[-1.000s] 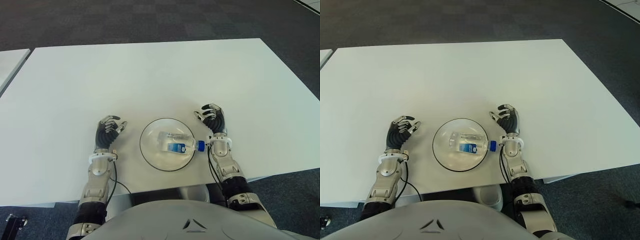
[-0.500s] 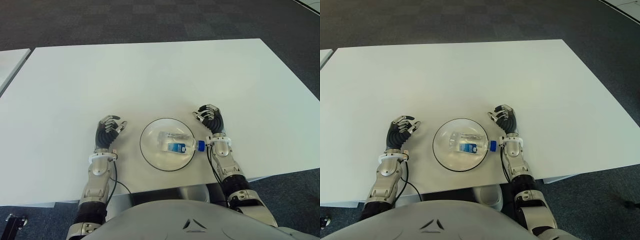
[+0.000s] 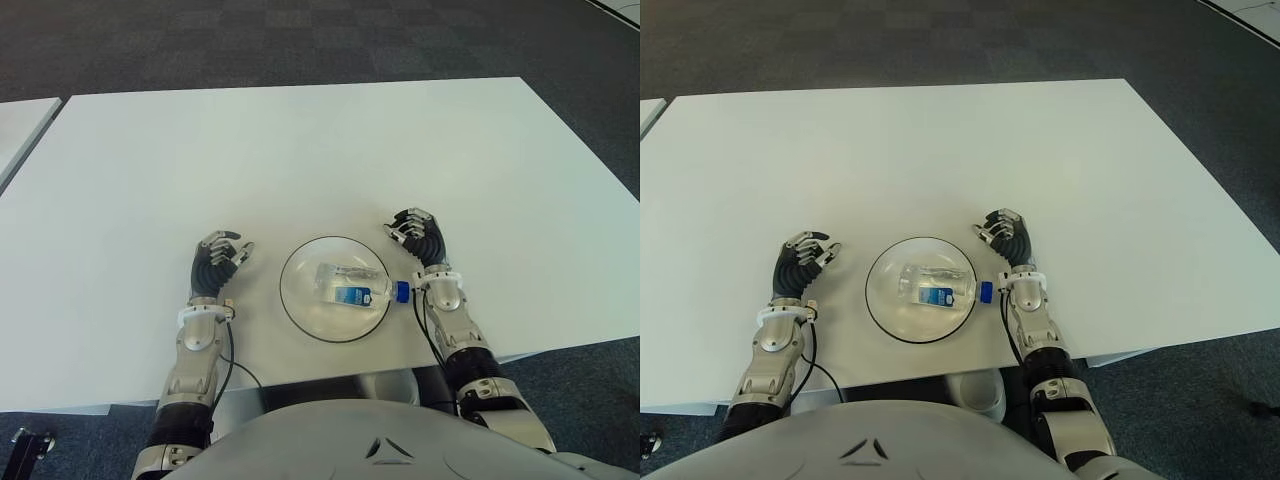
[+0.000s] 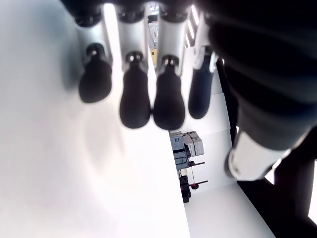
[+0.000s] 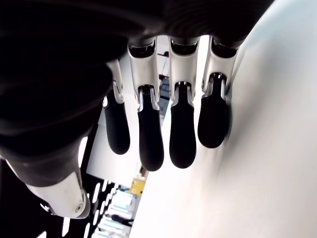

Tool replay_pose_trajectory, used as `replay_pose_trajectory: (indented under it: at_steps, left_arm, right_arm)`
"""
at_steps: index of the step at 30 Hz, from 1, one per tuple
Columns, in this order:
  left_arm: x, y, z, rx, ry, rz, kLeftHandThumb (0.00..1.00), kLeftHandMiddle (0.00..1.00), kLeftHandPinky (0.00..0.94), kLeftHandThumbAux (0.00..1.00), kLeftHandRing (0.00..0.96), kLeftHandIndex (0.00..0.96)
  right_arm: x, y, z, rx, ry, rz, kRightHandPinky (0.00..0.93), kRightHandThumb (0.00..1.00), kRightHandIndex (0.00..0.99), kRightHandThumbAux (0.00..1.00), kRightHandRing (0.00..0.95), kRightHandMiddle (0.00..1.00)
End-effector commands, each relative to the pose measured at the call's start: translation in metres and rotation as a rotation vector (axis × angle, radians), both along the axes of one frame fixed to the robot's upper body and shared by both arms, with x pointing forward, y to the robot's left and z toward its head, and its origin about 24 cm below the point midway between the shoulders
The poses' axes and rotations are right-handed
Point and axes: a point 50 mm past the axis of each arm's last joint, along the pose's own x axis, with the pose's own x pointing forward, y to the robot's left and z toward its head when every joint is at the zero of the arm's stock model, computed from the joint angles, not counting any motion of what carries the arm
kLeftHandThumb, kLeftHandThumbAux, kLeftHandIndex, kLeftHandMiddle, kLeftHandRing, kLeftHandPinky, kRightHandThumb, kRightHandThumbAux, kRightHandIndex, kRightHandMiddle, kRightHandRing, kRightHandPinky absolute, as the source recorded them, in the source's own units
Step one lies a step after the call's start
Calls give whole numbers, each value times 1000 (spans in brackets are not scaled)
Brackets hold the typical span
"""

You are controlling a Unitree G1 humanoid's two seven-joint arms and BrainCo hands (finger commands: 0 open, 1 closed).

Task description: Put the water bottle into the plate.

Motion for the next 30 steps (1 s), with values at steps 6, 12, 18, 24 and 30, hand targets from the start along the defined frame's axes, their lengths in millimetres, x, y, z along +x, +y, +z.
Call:
replay_pose_trajectory:
  at_steps: [6,12,18,24,30]
  left_arm:
    - [-9,2,-12,-19,96,8,705,723,682,716,697,436]
    - [-9,2,-10,-19,87,9,707,724,686,716,696,437]
    - [-9,2,-9,-24,84,12,708,722,681,716,693,437]
    - [-9,2,-10,-25,87,14,707,726,689,716,699,437]
    - [-9,3,-10,-26,96,11,707,716,667,715,689,437]
  right_arm:
    - [-8,-1,-12,20,90,-25,589,704,429,730,582,565]
    - [-10,-1,-12,31,106,-33,585,704,428,731,584,571]
    - [-11,-2,-12,39,108,-44,580,703,427,731,582,574]
    - [-11,0,-10,54,81,-48,591,703,428,731,583,578]
    - [-12,2,-9,61,62,-54,602,704,429,730,590,580]
